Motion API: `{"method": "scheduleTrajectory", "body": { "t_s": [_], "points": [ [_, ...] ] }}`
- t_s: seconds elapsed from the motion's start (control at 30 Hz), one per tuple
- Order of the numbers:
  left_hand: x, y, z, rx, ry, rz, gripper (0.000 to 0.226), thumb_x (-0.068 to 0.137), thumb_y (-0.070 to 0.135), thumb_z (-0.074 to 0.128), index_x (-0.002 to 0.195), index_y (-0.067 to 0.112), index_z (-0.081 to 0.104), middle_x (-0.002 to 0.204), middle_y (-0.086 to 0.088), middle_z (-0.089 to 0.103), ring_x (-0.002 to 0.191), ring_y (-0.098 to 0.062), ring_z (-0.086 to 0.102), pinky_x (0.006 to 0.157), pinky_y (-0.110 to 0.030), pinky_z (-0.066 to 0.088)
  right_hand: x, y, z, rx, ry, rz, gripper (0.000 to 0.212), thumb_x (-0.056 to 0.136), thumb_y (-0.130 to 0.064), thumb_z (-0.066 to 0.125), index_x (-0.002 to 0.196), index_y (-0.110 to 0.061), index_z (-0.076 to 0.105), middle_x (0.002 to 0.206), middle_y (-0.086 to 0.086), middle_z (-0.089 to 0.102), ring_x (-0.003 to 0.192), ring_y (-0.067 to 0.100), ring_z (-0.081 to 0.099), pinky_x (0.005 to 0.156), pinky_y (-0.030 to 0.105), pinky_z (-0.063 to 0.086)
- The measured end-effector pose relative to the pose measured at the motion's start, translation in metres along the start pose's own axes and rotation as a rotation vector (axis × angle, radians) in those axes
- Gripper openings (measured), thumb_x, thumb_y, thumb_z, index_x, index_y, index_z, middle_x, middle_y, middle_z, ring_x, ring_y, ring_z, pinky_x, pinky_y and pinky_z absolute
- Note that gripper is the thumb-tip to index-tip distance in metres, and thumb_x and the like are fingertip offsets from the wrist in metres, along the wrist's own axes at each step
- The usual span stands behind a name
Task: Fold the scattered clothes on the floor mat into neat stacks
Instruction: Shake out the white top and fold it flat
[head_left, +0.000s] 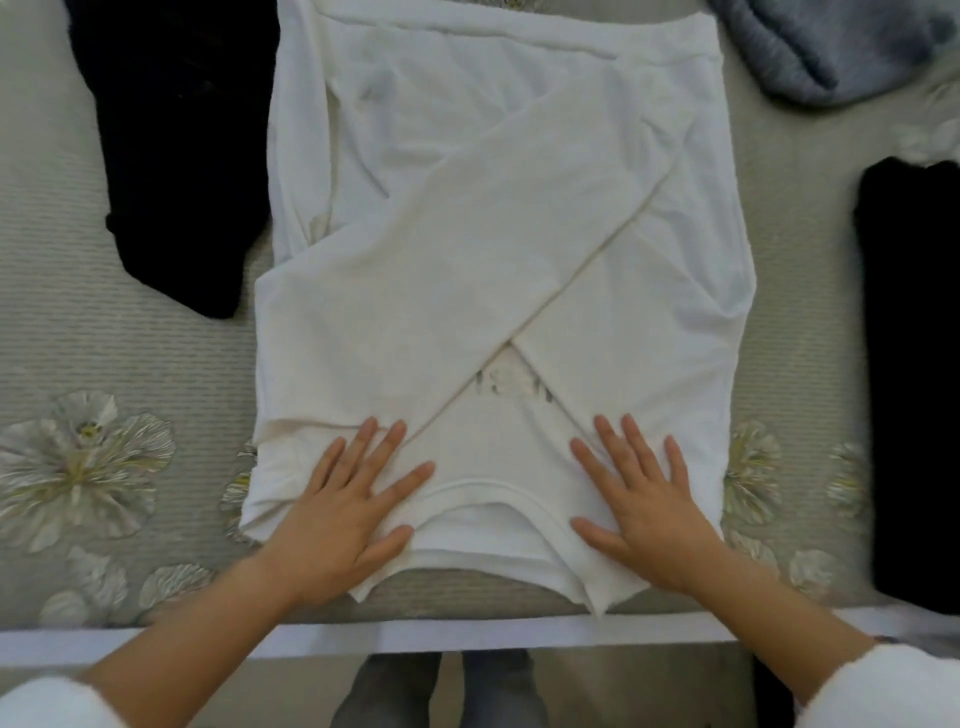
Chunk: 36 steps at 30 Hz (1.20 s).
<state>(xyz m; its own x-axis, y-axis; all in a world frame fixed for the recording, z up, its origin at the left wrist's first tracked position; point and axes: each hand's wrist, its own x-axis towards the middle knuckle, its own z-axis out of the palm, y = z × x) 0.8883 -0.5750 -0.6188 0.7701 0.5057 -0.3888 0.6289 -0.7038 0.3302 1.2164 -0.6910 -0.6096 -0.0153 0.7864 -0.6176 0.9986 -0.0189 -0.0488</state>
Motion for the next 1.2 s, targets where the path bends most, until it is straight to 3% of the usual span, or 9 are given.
{"method": "scheduleTrajectory", "body": {
  "t_s": [0.2,0.27,0.37,0.47,0.57,0.7,0.93,1.07,1.2],
  "points": [
    [-0.029,-0.016,-0.007,0.098,-0.210,0.114,0.097,0.077,0.063,0.046,0.148,0.039,-0.015,0.153,-0.006,-0.033,0.140,-0.028,-0.032,0.115,-0.043,-0.017,-0.052,0.022,0.004,-0.102,-0.034,-0.224,0.083,0.086,-0.071,0.033,0.151,-0.021,0.025,0.157,0.021,0.014,0.143,0.044,0.011,0.110,0.055,0.011],
    [-0.032,-0.016,-0.015,0.201,-0.285,0.103,0.111,0.071,0.053,0.059,0.147,0.035,-0.020,0.151,-0.010,-0.037,0.139,-0.033,-0.033,0.116,-0.046,-0.014,-0.060,0.029,0.007,-0.157,-0.043,-0.296,0.085,0.081,-0.060,0.045,0.152,-0.021,0.020,0.157,0.022,0.008,0.142,0.046,0.006,0.112,0.056,0.008],
    [-0.031,0.003,-0.027,0.300,-0.218,0.042,0.111,0.049,0.011,0.083,0.147,0.009,0.030,0.151,-0.028,0.022,0.138,-0.047,0.025,0.107,-0.051,0.036,-0.059,0.020,0.007,-0.143,-0.023,-0.183,0.096,0.073,-0.023,0.063,0.152,-0.017,0.008,0.155,0.027,-0.001,0.142,0.047,0.006,0.116,0.056,0.015],
    [-0.025,0.012,-0.027,0.305,-0.014,-0.033,0.101,0.028,-0.020,0.080,0.125,-0.007,0.057,0.128,-0.030,0.054,0.108,-0.040,0.062,0.061,-0.036,0.057,-0.046,0.001,0.003,-0.144,0.001,-0.021,0.099,0.077,0.005,0.058,0.150,-0.009,-0.006,0.152,0.034,-0.009,0.143,0.046,0.011,0.115,0.050,0.024],
    [-0.009,0.017,-0.036,0.267,-0.018,-0.095,0.073,0.051,-0.018,0.079,0.120,-0.005,0.060,0.127,-0.027,0.057,0.103,-0.035,0.065,0.067,-0.034,0.057,-0.034,-0.001,-0.005,-0.051,0.193,0.031,0.073,0.070,0.012,0.067,0.138,0.000,0.044,0.133,0.032,0.049,0.108,0.044,0.058,0.078,0.044,0.054],
    [0.009,0.026,-0.067,0.182,-0.224,-0.341,0.011,0.087,0.007,0.052,0.091,0.016,0.051,0.103,-0.007,0.063,0.096,-0.024,0.059,0.069,-0.028,0.039,-0.028,0.019,-0.031,0.099,0.108,0.166,0.036,0.088,-0.012,0.049,0.122,-0.022,0.057,0.109,0.009,0.065,0.101,0.029,0.058,0.075,0.032,0.042],
    [-0.022,0.073,-0.083,-0.037,-0.400,-0.383,0.025,0.081,0.004,0.047,0.062,0.018,0.042,0.069,0.003,0.051,0.068,-0.017,0.050,0.052,-0.023,0.030,-0.090,0.041,-0.046,0.421,-0.033,0.151,0.031,0.081,-0.004,0.049,0.097,-0.018,0.070,0.101,0.005,0.070,0.092,0.022,0.062,0.078,0.029,0.049],
    [-0.051,0.104,-0.078,-0.067,-0.744,-0.347,0.009,0.085,0.013,0.044,0.088,0.017,0.052,0.098,-0.007,0.063,0.073,-0.014,0.047,0.055,-0.022,0.031,-0.134,0.048,-0.026,0.414,-0.319,0.092,0.034,0.078,-0.011,0.053,0.107,-0.018,0.069,0.105,-0.006,0.062,0.096,0.012,0.056,0.077,0.020,0.039],
    [-0.057,0.110,-0.084,-0.153,-0.952,-0.379,0.022,0.075,0.012,0.048,0.094,0.020,0.054,0.087,0.001,0.057,0.081,-0.019,0.052,0.062,-0.025,0.039,-0.145,0.059,-0.033,0.433,-0.527,0.088,0.003,0.063,-0.018,0.053,0.062,-0.017,0.051,0.066,-0.002,0.047,0.062,0.013,0.041,0.056,0.028,0.031]
  ]
}}
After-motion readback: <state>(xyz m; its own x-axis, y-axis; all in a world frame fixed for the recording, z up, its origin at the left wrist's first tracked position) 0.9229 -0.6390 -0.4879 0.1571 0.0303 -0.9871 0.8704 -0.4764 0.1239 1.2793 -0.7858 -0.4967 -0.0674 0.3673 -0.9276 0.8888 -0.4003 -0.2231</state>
